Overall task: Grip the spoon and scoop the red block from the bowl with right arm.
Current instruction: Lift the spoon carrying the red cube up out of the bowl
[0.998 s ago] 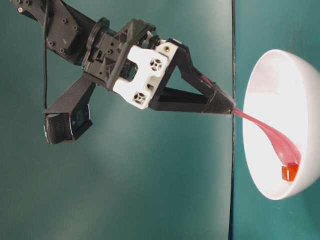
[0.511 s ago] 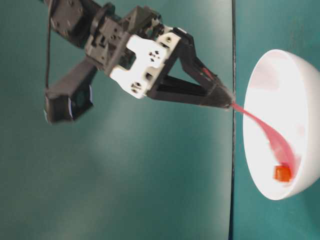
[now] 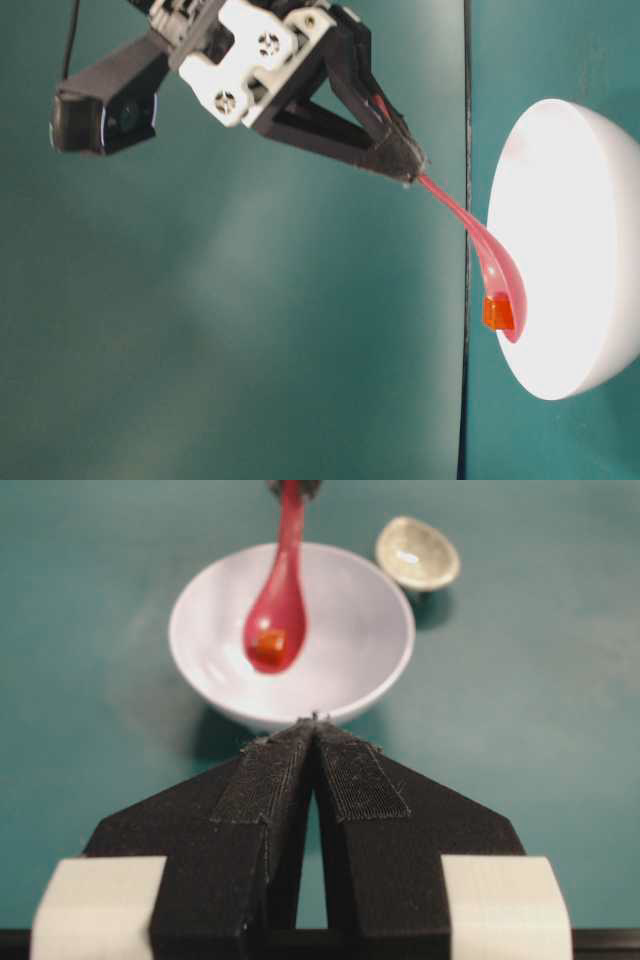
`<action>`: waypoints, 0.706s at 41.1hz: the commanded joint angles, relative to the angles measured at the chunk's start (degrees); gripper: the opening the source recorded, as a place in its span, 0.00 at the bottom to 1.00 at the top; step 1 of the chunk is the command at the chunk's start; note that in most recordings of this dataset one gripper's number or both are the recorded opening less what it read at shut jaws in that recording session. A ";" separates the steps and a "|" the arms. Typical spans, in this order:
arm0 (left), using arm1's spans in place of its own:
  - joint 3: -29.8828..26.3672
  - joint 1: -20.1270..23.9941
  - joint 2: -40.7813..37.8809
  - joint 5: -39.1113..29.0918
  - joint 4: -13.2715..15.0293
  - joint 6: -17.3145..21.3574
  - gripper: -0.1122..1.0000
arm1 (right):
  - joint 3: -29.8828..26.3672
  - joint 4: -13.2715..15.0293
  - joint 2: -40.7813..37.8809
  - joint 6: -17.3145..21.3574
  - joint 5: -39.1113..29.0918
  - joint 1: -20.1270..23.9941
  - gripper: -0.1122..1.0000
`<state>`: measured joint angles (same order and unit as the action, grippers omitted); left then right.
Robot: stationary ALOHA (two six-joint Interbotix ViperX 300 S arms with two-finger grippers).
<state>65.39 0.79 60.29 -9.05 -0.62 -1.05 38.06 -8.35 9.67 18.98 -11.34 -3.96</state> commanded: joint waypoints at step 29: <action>-1.93 -0.18 0.09 0.62 0.00 -0.26 0.10 | 8.70 0.09 18.54 0.26 9.76 2.46 0.31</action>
<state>65.39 0.70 60.56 -8.96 -0.53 -1.23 48.69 -8.17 26.10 19.25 -0.97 -1.58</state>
